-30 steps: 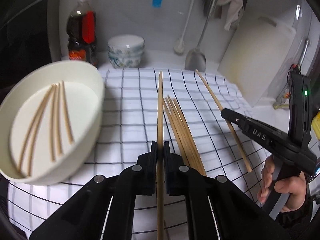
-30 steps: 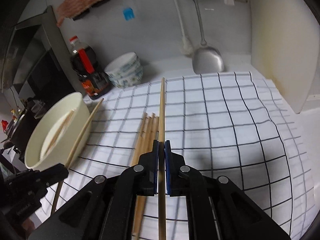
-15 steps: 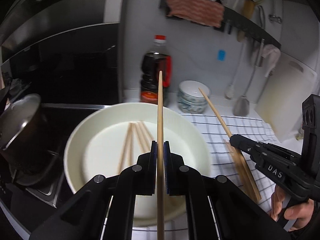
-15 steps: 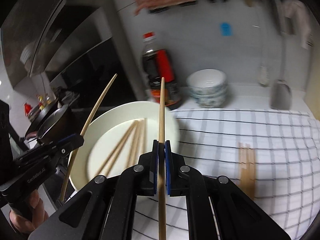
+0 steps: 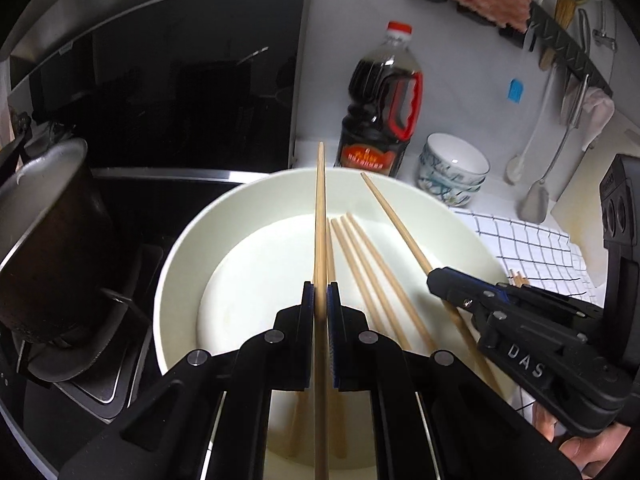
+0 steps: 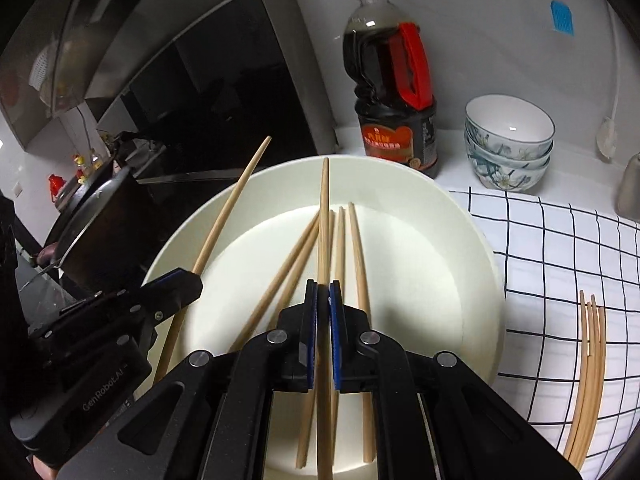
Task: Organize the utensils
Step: 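Carry the chopstick into the white basin and open the right tool, then withdraw the right tool from the basin back over the chopstick pile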
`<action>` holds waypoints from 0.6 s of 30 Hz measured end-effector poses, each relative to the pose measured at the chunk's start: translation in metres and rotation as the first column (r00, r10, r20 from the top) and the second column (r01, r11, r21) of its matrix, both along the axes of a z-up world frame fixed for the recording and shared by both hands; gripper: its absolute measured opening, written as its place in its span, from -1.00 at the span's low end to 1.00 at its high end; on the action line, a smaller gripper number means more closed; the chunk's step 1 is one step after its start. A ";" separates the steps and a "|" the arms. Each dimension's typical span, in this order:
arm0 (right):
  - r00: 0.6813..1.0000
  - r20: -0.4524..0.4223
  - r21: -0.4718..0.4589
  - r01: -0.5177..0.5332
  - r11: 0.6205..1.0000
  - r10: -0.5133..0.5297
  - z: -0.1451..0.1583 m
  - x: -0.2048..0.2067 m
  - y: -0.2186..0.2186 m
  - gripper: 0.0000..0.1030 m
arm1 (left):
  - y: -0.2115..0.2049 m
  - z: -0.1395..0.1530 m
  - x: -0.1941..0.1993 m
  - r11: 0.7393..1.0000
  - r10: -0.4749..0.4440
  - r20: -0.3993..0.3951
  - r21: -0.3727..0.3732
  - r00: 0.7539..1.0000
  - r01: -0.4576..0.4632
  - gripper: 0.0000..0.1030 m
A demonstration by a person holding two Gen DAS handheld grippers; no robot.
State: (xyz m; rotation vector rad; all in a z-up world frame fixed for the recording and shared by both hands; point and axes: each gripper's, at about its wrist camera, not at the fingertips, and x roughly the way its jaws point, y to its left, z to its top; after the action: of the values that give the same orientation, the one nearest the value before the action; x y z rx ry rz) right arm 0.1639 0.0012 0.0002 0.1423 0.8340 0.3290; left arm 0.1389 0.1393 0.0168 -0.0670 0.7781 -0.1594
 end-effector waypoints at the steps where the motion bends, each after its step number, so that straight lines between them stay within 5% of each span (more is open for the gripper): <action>1: 1.000 -0.005 0.003 0.003 1.000 -0.003 -0.002 0.001 -0.001 -0.88 | 0.000 -0.003 0.001 1.000 -0.001 -0.006 0.002 1.000 0.001 -0.86; 5: 1.000 -0.013 -0.022 0.015 1.000 -0.016 -0.006 0.003 -0.001 -0.88 | 0.000 -0.009 0.005 1.000 0.020 -0.024 0.009 1.000 -0.020 -0.80; 9: 1.000 -0.009 -0.015 0.019 1.000 -0.019 -0.004 0.000 -0.008 -0.59 | 0.007 -0.006 -0.003 0.997 0.069 0.014 0.037 0.997 -0.070 0.28; 18: 0.999 0.014 -0.011 0.029 1.000 -0.029 0.001 -0.015 -0.020 -0.47 | 0.011 -0.001 -0.024 0.994 0.099 0.034 0.036 0.995 -0.100 0.49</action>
State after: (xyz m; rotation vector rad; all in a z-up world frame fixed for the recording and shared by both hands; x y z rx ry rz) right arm 0.1484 -0.0188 0.0008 0.1410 0.8191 0.2980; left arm 0.1154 0.1503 0.0158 -0.0670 0.7438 -0.0510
